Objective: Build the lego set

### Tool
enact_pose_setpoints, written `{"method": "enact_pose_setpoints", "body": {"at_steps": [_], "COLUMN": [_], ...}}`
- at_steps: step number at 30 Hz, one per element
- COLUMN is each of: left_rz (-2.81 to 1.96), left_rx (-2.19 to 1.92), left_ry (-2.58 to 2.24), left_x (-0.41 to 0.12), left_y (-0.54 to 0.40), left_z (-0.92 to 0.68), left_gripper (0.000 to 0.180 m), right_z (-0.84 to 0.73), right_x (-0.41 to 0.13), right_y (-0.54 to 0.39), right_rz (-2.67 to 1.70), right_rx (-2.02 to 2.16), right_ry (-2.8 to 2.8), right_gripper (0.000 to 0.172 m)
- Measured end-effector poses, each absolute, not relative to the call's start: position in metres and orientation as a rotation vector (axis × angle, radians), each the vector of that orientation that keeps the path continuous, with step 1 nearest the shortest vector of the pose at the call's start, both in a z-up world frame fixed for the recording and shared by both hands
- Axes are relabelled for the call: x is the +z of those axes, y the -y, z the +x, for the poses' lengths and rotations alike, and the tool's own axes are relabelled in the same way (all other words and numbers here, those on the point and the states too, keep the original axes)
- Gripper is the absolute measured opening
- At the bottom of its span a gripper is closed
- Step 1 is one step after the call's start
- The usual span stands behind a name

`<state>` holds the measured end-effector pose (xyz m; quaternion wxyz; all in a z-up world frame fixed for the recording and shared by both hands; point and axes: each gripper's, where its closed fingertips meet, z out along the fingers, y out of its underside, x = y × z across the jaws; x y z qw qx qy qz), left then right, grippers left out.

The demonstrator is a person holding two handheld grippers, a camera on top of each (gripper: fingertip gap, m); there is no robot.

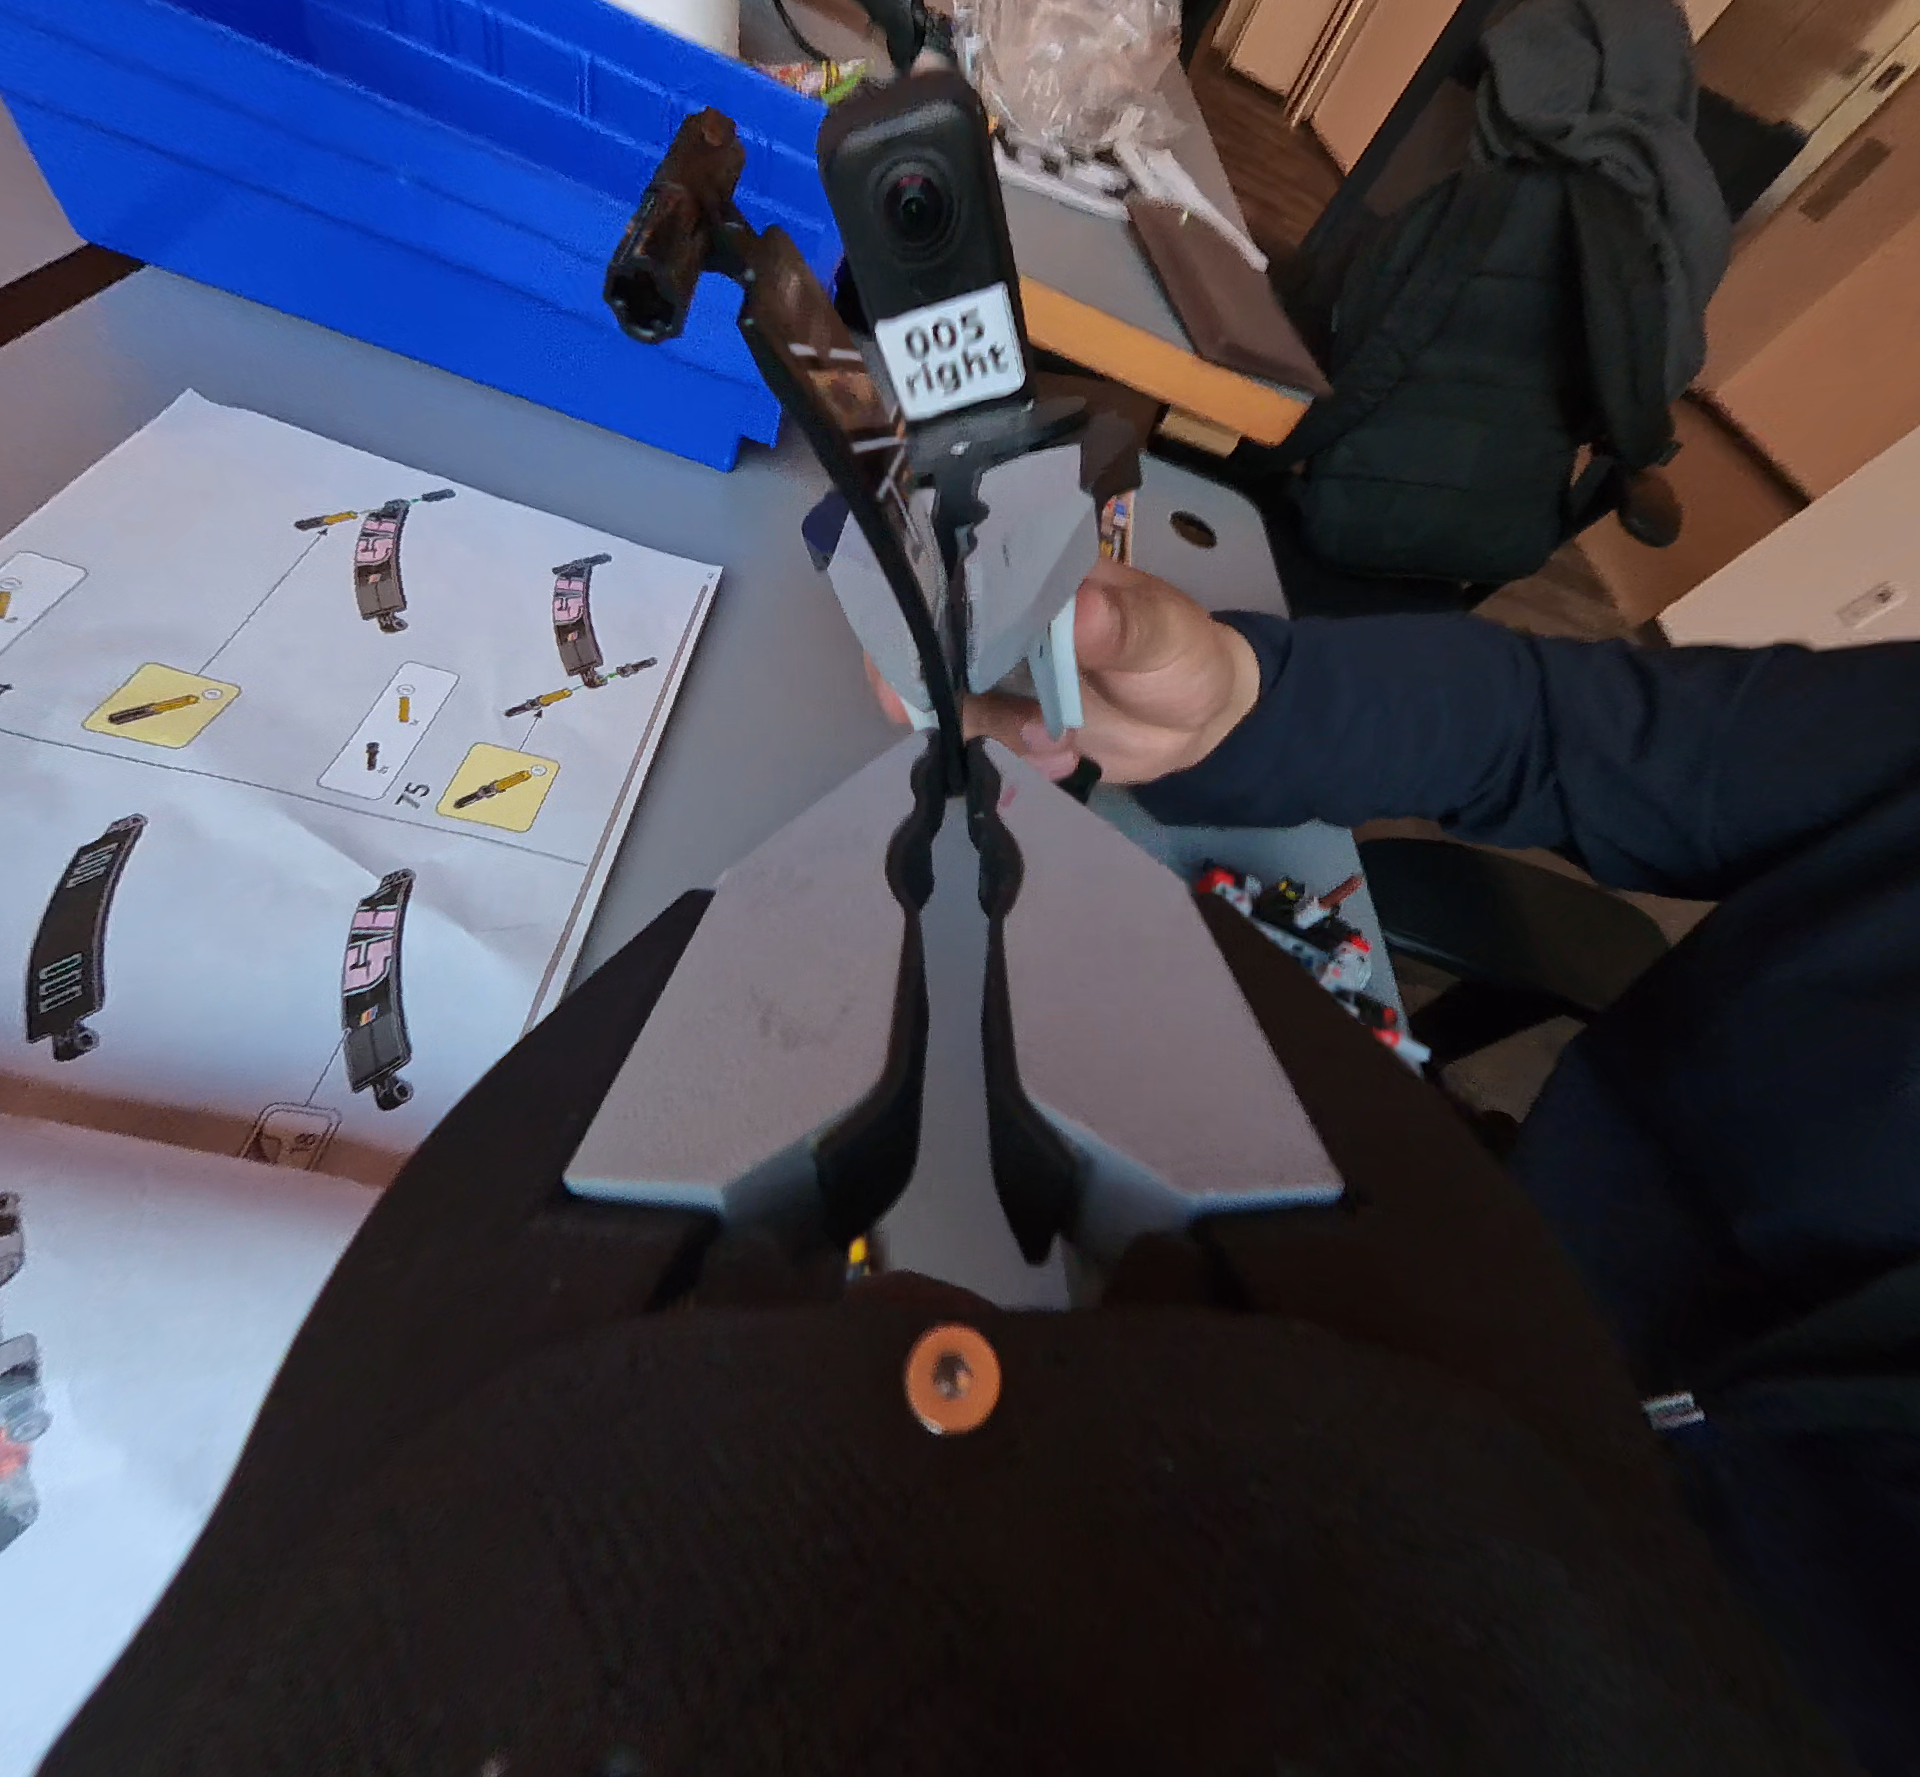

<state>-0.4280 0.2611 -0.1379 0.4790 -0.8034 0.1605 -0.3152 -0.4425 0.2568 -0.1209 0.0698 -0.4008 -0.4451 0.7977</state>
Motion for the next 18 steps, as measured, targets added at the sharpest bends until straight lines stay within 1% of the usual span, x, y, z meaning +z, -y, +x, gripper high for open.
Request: {"method": "enact_pose_setpoints", "body": {"at_steps": [4,9,12,15,16,18], "left_rz": [-2.137,-2.273,-2.292,-2.239,-2.239,-2.300], "left_rx": [-0.654,-0.595,-0.601,-0.634,-0.609,-0.513], "left_ry": [-0.513,-0.621,-0.616,-0.569,-0.555,-0.549], "left_x": [-0.150,-0.160,-0.163,-0.159,-0.159,-0.171], "left_y": [-0.254,-0.245,-0.246,-0.248,-0.247,-0.239], "left_z": [-0.430,-0.424,-0.423,-0.424,-0.429,-0.444], "left_gripper": [0.000,0.000,0.000,0.002,0.003,0.016], "right_z": [-0.442,-0.438,-0.438,-0.438,-0.438,-0.436], "right_x": [-0.133,-0.129,-0.132,-0.131,-0.130,-0.127], "right_y": [-0.252,-0.245,-0.243,-0.249,-0.253,-0.262], "right_rz": [-1.225,-1.178,-1.170,-1.180,-1.191,-1.208], "right_rx": [2.244,2.228,2.183,2.147,2.134,2.142], "right_ry": [1.537,1.593,1.622,1.609,1.600,1.557], "right_gripper": [0.003,0.005,0.000,0.000,0.000,0.000]}}
